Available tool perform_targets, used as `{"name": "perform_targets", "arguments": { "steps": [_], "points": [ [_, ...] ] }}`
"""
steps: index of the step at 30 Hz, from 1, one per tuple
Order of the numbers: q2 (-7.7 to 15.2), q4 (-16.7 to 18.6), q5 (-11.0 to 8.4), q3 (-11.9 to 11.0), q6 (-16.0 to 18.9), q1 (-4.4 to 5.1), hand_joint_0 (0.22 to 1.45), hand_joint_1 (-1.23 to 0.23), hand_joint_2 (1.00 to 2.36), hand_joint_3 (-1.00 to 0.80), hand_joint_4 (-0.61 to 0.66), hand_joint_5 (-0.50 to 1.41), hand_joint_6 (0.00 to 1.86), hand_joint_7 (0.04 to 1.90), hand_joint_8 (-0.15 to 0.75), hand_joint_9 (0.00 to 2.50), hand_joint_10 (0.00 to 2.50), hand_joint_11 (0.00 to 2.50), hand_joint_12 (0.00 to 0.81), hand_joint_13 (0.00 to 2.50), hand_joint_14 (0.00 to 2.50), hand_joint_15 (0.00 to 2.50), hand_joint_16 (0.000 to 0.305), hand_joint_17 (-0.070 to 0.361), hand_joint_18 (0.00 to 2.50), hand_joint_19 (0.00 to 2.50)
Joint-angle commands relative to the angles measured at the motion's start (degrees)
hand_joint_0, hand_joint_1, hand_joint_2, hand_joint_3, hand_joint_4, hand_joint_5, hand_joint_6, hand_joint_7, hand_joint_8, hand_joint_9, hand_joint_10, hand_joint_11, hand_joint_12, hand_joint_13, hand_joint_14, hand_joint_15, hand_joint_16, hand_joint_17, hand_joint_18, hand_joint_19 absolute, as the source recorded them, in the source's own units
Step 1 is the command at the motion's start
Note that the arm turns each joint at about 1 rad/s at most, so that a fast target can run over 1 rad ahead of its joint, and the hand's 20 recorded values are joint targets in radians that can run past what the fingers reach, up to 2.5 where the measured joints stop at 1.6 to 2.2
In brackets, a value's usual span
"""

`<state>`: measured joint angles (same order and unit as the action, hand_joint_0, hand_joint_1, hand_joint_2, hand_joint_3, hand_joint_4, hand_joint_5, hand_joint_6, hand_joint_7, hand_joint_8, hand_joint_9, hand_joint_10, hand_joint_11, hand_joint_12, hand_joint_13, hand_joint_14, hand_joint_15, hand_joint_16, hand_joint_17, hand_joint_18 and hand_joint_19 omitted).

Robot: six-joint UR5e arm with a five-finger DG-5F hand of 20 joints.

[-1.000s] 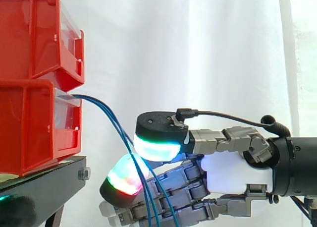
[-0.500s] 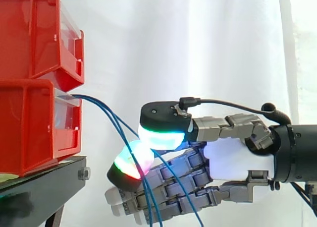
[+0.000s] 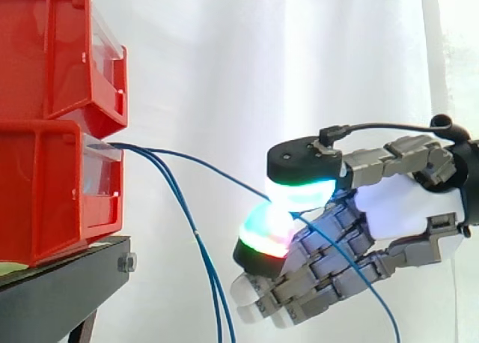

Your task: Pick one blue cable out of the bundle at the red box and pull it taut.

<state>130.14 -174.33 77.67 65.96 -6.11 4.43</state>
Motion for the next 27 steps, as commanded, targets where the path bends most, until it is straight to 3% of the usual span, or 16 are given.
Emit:
{"name": "perform_targets", "arguments": {
  "steps": [1, 5, 15, 27],
  "points": [
    [-1.47, -2.95, 0.03, 0.04, -0.13, -0.29, 0.64, -0.78, 1.01, 0.05, 0.05, -0.16, 0.93, 0.98, 0.335, 0.49, 0.00, 0.17, 0.381, 0.31, 0.00, 0.11, 0.068, 0.153, 0.15, 0.00],
    [-2.17, -4.09, -0.24, 0.04, -0.13, -0.38, 0.64, -0.78, 1.01, 0.06, 0.05, -0.16, 0.93, 0.98, 0.337, 0.49, 0.00, 0.18, 0.382, 0.31, 0.00, 0.11, 0.068, 0.153, 0.16, 0.00],
    [-5.69, -11.12, -0.41, 0.04, -0.22, -0.56, 0.64, -0.78, 1.01, 0.06, 0.05, -0.16, 0.93, 0.99, 0.334, 0.49, 0.00, 0.18, 0.382, 0.32, 0.00, 0.11, 0.068, 0.152, 0.16, 0.00],
    [-6.30, -11.74, -0.50, 0.04, 0.40, -0.21, 0.64, -0.79, 1.01, 0.07, 0.02, -0.16, 0.93, 0.99, 0.336, 0.51, 0.00, 0.19, 0.386, 0.34, 0.00, 0.12, 0.068, 0.153, 0.18, 0.00]
  ]
}}
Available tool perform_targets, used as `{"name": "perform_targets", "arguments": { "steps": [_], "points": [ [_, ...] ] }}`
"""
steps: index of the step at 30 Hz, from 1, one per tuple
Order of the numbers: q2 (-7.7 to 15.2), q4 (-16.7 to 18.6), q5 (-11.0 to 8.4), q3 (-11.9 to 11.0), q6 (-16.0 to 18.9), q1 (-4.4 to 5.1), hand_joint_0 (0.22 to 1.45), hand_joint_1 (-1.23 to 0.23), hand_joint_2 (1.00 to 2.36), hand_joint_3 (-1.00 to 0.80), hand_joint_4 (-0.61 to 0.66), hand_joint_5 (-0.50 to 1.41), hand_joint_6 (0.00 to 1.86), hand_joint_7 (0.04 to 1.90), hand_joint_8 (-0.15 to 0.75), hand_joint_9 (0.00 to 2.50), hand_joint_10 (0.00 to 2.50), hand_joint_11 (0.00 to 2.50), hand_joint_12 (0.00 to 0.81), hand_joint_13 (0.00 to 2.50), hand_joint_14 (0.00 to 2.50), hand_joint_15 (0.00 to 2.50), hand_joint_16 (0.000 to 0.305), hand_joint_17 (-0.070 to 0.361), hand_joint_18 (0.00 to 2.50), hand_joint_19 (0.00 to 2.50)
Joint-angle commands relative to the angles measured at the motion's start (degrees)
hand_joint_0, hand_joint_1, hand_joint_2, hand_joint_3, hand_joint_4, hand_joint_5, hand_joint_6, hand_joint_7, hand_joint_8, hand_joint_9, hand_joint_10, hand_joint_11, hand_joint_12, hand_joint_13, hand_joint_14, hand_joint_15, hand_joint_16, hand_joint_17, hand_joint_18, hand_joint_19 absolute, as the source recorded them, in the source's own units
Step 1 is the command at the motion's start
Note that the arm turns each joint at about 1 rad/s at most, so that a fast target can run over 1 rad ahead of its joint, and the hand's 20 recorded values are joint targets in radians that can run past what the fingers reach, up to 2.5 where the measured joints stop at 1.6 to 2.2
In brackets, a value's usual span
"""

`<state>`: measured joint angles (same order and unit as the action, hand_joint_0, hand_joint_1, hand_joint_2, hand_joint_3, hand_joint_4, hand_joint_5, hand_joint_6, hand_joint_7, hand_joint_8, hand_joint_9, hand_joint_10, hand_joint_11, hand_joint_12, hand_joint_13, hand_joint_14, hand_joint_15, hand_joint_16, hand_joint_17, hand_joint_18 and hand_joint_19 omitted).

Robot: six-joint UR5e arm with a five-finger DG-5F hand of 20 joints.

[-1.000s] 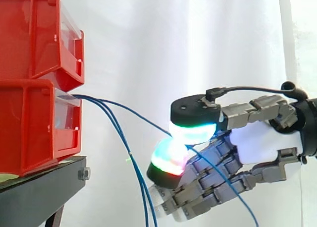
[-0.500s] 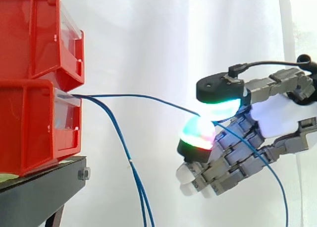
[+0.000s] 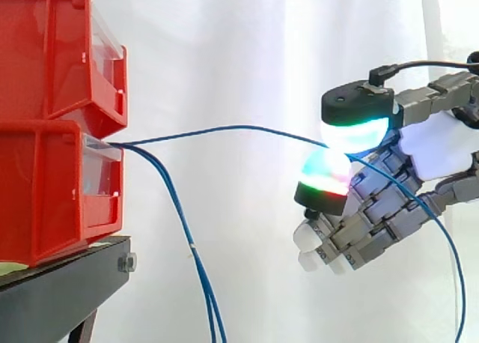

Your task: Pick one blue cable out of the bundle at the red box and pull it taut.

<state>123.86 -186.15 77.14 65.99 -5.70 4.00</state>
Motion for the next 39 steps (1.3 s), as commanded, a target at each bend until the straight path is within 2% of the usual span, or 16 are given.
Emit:
{"name": "perform_targets", "arguments": {
  "steps": [1, 19, 25, 32, 39],
  "points": [
    [-0.03, 0.09, 0.20, 0.02, -0.01, 0.22, 0.64, -0.79, 1.01, 0.07, 0.02, -0.16, 0.93, 1.00, 0.337, 0.51, 0.00, 0.19, 0.386, 0.34, 0.00, 0.13, 0.068, 0.153, 0.18, 0.00],
    [-0.03, 1.14, 0.12, 0.02, -0.10, 0.22, 0.64, -0.80, 1.01, 0.09, 0.00, -0.15, 0.93, 1.04, 0.344, 0.54, 0.00, 0.20, 0.389, 0.38, 0.00, 0.13, 0.069, 0.155, 0.23, 0.00],
    [-0.03, 1.14, 0.12, 0.02, -0.10, 0.22, 0.65, -0.80, 1.01, 0.08, -0.01, -0.15, 0.93, 1.01, 0.342, 0.54, 0.00, 0.21, 0.386, 0.38, 0.00, 0.14, 0.068, 0.153, 0.24, 0.01],
    [-0.03, 1.14, 0.12, 0.02, -0.10, 0.22, 0.65, -0.82, 1.01, 0.05, 0.05, -0.15, 0.92, 1.03, 0.336, 0.54, 0.00, 0.20, 0.380, 0.38, 0.00, 0.13, 0.067, 0.151, 0.25, 0.02],
    [-0.03, 1.14, 0.12, 0.02, -0.10, 0.22, 0.65, -0.82, 1.01, 0.06, 0.04, -0.15, 0.91, 1.08, 0.333, 0.54, 0.00, 0.19, 0.379, 0.38, 0.00, 0.13, 0.067, 0.150, 0.25, 0.03]
  ]
}}
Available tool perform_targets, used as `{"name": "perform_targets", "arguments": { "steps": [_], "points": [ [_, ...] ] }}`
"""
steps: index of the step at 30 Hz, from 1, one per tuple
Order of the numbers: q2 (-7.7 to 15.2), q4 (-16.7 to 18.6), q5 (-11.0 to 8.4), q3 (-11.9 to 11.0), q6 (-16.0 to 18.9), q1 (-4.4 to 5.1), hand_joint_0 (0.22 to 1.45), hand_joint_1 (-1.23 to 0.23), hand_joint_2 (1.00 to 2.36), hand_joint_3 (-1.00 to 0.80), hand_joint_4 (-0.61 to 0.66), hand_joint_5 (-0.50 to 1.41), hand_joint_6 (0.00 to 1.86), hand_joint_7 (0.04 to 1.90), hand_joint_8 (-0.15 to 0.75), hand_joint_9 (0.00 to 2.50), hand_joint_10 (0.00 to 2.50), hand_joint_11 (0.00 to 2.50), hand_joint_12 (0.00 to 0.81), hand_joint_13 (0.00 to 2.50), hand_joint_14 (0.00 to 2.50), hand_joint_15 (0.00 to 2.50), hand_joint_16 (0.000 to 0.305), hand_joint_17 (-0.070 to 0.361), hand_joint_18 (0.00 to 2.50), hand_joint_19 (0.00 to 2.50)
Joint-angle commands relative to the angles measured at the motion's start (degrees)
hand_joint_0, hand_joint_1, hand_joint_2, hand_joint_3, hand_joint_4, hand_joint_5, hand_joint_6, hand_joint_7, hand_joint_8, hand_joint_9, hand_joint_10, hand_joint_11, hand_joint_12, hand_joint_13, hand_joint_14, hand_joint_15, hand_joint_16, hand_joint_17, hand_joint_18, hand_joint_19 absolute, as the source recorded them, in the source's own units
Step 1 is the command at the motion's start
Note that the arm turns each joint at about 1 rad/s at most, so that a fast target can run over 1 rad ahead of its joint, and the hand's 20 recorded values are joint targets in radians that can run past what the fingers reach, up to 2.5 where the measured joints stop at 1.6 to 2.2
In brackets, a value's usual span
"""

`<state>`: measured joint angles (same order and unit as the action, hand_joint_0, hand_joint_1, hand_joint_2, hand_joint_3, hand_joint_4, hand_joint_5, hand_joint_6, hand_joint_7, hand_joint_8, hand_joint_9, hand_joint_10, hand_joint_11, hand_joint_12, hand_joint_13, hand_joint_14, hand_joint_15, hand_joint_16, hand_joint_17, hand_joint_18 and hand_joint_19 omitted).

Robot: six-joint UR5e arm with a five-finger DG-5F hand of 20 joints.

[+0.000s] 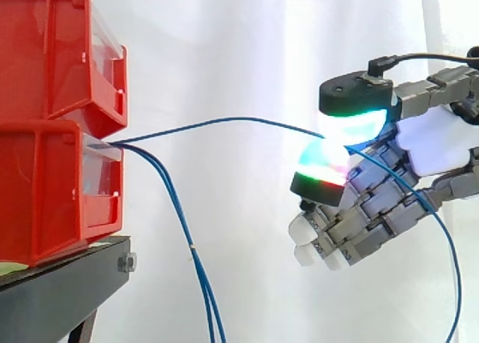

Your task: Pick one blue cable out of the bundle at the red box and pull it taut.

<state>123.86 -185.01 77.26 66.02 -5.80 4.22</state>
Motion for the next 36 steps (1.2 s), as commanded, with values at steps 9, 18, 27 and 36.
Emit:
{"name": "perform_targets", "arguments": {
  "steps": [9, 18, 27, 36],
  "points": [
    [0.07, 0.00, 0.00, -0.02, 0.00, 0.00, 0.65, -0.82, 1.01, 0.01, 0.06, -0.16, 0.91, 1.05, 0.324, 0.53, 0.01, 0.20, 0.370, 0.36, 0.00, 0.13, 0.064, 0.144, 0.23, 0.03],
    [-0.02, 0.00, 0.00, -0.02, 0.00, 0.00, 0.65, -0.81, 1.02, -0.02, 0.06, -0.17, 0.91, 1.05, 0.308, 0.49, 0.00, 0.20, 0.364, 0.33, 0.01, 0.12, 0.063, 0.141, 0.21, 0.02],
    [-0.02, 0.00, 0.00, -0.02, 0.00, 0.00, 0.65, -0.81, 1.02, -0.02, 0.06, -0.17, 0.91, 1.05, 0.305, 0.48, 0.00, 0.20, 0.365, 0.33, 0.00, 0.12, 0.062, 0.140, 0.21, 0.03],
    [0.07, 0.00, 0.00, -0.02, 0.00, 0.00, 0.65, -0.81, 1.02, -0.01, 0.06, -0.17, 0.91, 1.05, 0.307, 0.48, 0.00, 0.20, 0.364, 0.33, 0.00, 0.12, 0.062, 0.140, 0.21, 0.03]
  ]
}}
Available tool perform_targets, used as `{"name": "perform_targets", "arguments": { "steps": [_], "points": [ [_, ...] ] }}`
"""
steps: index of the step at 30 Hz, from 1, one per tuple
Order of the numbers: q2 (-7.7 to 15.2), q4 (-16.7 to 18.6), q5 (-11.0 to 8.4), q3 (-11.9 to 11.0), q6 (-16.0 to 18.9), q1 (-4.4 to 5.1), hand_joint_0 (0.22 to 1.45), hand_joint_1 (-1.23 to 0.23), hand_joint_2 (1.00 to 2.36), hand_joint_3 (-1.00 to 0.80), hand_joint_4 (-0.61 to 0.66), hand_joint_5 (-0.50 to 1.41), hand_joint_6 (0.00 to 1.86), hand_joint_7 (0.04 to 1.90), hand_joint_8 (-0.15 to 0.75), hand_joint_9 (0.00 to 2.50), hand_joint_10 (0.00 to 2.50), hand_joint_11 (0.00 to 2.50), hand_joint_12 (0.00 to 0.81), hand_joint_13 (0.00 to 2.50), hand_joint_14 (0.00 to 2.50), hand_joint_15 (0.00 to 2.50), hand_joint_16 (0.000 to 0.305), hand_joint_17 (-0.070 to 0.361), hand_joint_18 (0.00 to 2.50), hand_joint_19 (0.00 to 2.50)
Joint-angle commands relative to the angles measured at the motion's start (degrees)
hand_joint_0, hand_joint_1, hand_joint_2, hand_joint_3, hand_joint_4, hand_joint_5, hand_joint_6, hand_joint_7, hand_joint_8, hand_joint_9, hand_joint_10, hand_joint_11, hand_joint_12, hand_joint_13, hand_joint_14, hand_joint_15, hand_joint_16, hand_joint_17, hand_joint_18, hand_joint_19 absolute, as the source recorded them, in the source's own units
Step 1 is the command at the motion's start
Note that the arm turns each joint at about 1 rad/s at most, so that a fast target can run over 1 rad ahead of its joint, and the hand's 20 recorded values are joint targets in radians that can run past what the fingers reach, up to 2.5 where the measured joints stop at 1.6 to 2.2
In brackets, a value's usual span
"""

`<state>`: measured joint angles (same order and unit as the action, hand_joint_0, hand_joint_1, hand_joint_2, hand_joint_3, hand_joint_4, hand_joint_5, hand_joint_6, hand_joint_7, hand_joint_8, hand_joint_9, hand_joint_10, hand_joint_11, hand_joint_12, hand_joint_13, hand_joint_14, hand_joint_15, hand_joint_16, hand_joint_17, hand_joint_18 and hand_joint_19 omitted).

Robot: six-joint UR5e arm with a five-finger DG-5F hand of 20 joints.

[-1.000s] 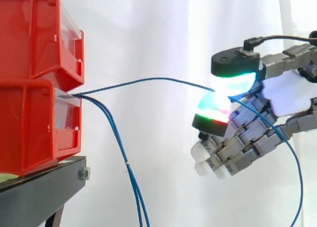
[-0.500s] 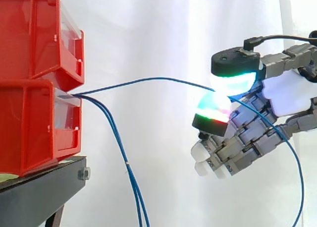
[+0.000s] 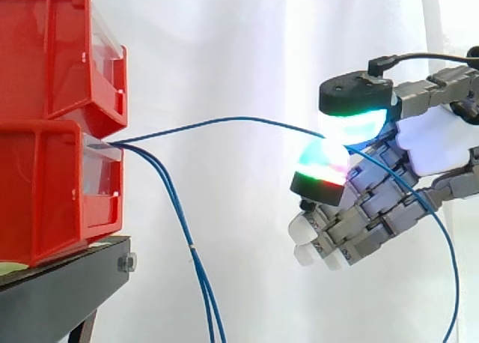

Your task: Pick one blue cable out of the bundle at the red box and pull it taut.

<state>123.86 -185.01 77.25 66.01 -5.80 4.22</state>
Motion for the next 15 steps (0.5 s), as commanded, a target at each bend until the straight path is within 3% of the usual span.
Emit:
{"name": "perform_targets", "arguments": {
  "steps": [1, 15],
  "points": [
    [-0.02, 0.00, 0.00, 0.09, 0.00, 0.00, 0.65, -0.81, 1.02, -0.01, 0.06, -0.17, 0.91, 1.05, 0.307, 0.48, 0.00, 0.20, 0.364, 0.33, 0.00, 0.12, 0.062, 0.140, 0.21, 0.02],
    [0.06, 0.00, 0.00, 0.00, 0.00, 0.00, 0.65, -0.81, 1.02, 0.00, 0.05, -0.17, 0.91, 1.05, 0.307, 0.48, 0.01, 0.19, 0.363, 0.33, 0.00, 0.12, 0.062, 0.140, 0.20, 0.03]
  ]
}}
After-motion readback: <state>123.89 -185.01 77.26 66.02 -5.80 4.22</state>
